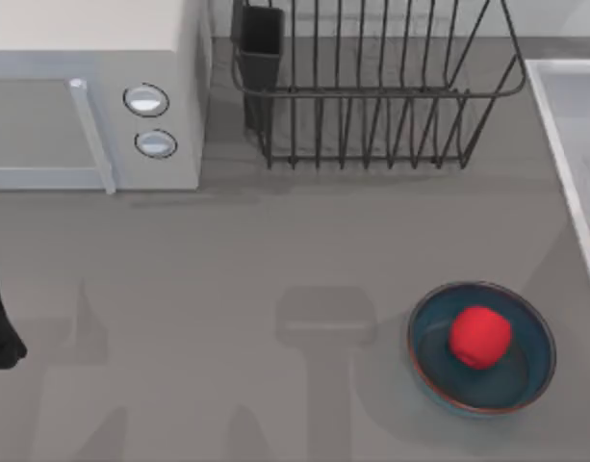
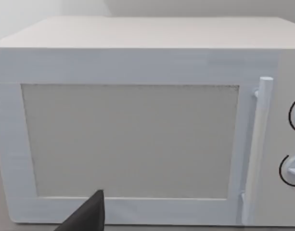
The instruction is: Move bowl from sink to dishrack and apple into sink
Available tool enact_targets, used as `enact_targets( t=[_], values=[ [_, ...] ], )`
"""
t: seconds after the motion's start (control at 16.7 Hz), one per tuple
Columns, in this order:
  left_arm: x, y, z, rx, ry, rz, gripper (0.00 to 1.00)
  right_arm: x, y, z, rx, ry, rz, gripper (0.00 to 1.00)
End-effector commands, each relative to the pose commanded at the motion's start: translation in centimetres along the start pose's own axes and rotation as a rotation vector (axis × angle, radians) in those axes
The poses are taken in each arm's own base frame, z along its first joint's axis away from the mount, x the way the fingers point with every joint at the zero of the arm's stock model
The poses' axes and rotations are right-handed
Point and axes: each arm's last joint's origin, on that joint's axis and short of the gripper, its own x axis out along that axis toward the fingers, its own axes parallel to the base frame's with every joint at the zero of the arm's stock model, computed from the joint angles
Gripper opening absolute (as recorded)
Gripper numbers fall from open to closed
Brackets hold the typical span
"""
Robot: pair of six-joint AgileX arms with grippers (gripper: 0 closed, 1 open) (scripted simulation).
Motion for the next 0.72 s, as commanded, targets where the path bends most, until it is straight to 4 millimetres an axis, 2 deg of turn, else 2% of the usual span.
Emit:
enact_targets(
  t=[0.66,0.72],
  values=[
    [0.00,0.00,0.00,0.000,0.000,0.000,1.00,0.00,0.00,0.00,0.000,0.000,0.000,0.02],
    [0.00,0.00,0.00,0.000,0.000,0.000,1.00,0.00,0.00,0.00,0.000,0.000,0.000,0.00]
  ],
)
